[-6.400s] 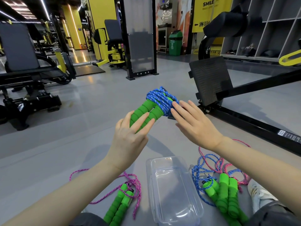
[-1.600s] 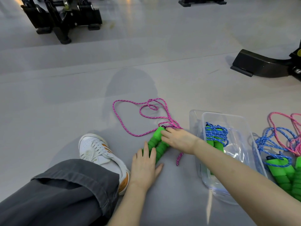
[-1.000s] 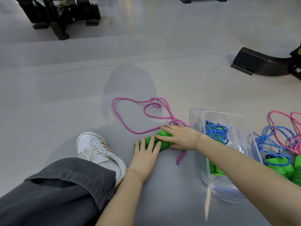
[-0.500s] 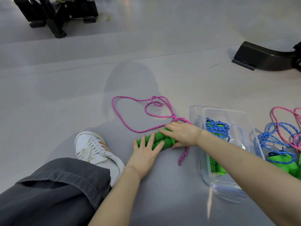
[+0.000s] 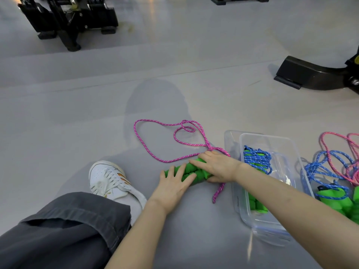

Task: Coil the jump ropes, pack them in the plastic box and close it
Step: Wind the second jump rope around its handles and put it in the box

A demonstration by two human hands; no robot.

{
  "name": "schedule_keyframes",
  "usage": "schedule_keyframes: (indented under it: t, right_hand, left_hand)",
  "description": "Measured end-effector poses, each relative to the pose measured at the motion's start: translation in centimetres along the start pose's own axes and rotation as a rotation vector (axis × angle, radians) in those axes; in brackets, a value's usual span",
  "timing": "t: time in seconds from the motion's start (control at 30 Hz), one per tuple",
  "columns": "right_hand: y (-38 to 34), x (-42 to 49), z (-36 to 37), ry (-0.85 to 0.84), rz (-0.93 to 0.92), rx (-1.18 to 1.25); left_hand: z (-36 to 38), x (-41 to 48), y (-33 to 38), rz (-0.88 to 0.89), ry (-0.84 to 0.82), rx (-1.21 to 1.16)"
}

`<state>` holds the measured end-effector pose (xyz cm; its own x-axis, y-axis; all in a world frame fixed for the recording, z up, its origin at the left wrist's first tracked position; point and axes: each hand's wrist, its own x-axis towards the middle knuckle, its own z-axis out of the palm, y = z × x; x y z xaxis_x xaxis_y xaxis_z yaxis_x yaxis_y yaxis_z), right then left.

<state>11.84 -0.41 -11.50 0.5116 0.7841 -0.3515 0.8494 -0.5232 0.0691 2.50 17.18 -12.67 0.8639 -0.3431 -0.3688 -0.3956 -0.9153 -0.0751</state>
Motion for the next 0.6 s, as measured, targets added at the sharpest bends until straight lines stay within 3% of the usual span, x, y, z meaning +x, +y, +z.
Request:
schedule_keyframes:
  t: [0.2, 0.6]
  right_hand:
    - [-0.4, 0.1, 0.3, -0.011, 0.025, -0.024]
    - [0.9, -0.5, -1.8, 0.09, 0.105, 0.058]
  left_hand:
    - [0.2, -0.1, -0.3, 0.003, -0.073, 0.014]
    - [-2.3, 0.3, -1.6, 0.078, 0.119, 0.201]
